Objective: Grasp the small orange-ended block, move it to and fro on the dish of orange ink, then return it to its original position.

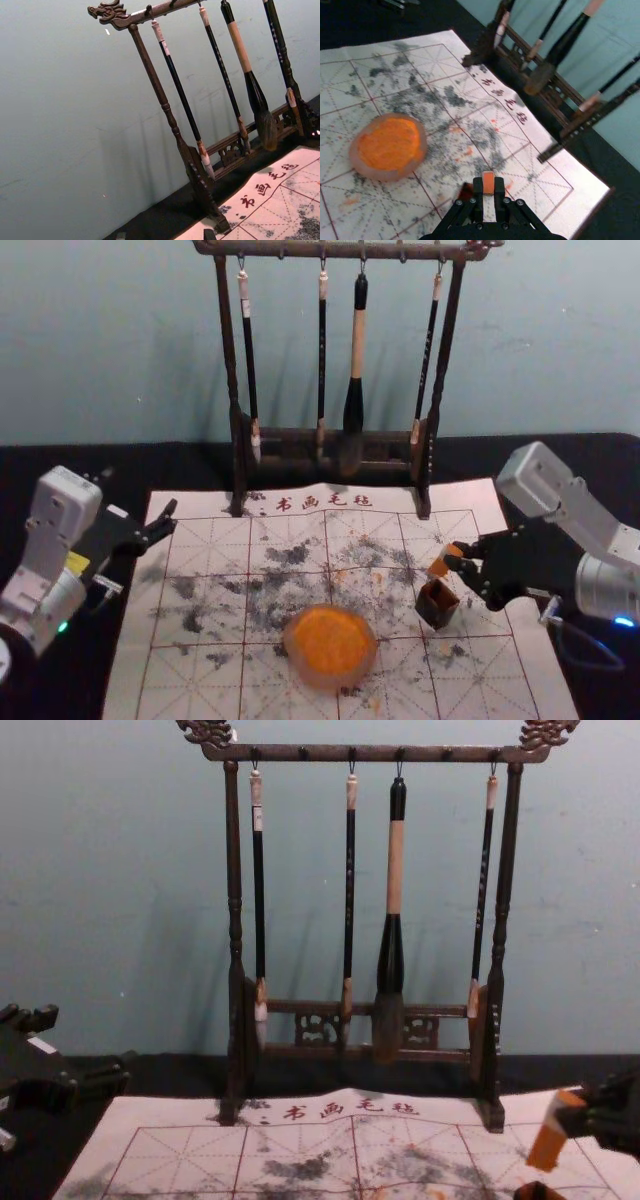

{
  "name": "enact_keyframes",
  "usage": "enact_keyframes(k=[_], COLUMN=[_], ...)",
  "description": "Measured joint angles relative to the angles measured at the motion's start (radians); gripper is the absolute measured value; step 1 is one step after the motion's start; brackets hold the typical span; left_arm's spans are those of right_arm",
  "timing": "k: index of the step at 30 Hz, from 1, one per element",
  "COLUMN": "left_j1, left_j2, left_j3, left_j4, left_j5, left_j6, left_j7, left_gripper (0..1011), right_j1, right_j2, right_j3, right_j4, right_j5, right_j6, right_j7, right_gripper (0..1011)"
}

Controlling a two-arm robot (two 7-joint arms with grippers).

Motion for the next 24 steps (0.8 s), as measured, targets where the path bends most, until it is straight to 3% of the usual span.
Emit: enact_keyframes(k=[13, 24], left_j1=[0.000, 0.000], left_j2=[0.000, 0.000], left_j3=[0.000, 0.000], left_j4=[0.000, 0.000], left_j5=[0.000, 0.000], left_j6=[0.000, 0.000], left_j7=[0.000, 0.000], left_gripper=[1001, 1001], right_j1=[-0.040, -0.055], right_j2=[0.014, 0.026], right_j3=[0.039, 0.035], right_j4=[-0.020, -0.039], right_j5=[0.013, 0.016], right_j6=[0.006, 0.007], right_j7=[0.001, 0.017], right_gripper=[85, 85])
